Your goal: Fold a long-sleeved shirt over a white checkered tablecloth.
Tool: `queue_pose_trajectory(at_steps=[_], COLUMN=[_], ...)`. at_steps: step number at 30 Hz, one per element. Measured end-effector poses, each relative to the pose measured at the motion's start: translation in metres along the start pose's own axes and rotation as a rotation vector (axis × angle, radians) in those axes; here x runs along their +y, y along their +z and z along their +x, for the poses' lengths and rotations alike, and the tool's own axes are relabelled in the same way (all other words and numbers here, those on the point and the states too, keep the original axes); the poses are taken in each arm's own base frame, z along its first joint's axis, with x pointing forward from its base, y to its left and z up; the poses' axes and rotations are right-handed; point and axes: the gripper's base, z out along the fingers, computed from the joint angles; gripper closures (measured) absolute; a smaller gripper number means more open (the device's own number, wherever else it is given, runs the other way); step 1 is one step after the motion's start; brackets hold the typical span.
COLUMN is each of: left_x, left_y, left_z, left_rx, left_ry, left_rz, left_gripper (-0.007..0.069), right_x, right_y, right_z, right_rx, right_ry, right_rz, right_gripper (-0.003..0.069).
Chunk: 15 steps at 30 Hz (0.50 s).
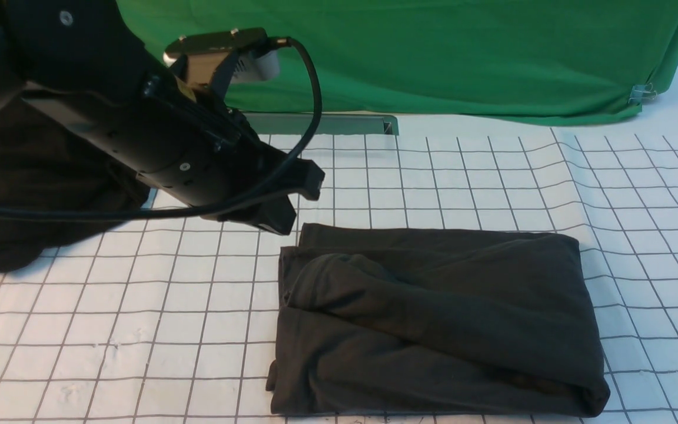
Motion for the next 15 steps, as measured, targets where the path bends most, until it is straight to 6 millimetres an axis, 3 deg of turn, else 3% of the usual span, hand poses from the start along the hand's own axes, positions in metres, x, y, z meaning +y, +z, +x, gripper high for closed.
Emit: queue_pose_trajectory(at_steps=[4,8,12,14,15], left_x=[-0.002,-0.006,-0.014,-0.016,-0.015], left_y=[-0.007,-0.030,-0.076,-0.103,-0.104], left_z=[0.001,0.005,0.017,0.032,0.037], left_rx=[-0.009,-0.057,-0.172,-0.276,-0.287], left_ry=[0.026,0.054,0.105,0.127,0.128], left_rz=[0.005,0.019,0.039,0.049,0.049], left_gripper=[0.0618,0.0618,0.0618,0.0618,0.0618], right_x=[0.000,0.000,0.000,0.000,0.000], right_y=[0.000,0.000,0.000,0.000,0.000], right_z=[-0.003,-0.003,-0.003,-0.003,-0.003], right_rx=[-0.035,-0.035,-0.035,-0.035,-0.035], right_ry=[0.000,0.001,0.002,0.001,0.001], right_rz=[0.004,0.005,0.005,0.005,0.005], right_gripper=[0.0509,0.0497,0.0488,0.0483,0.0482])
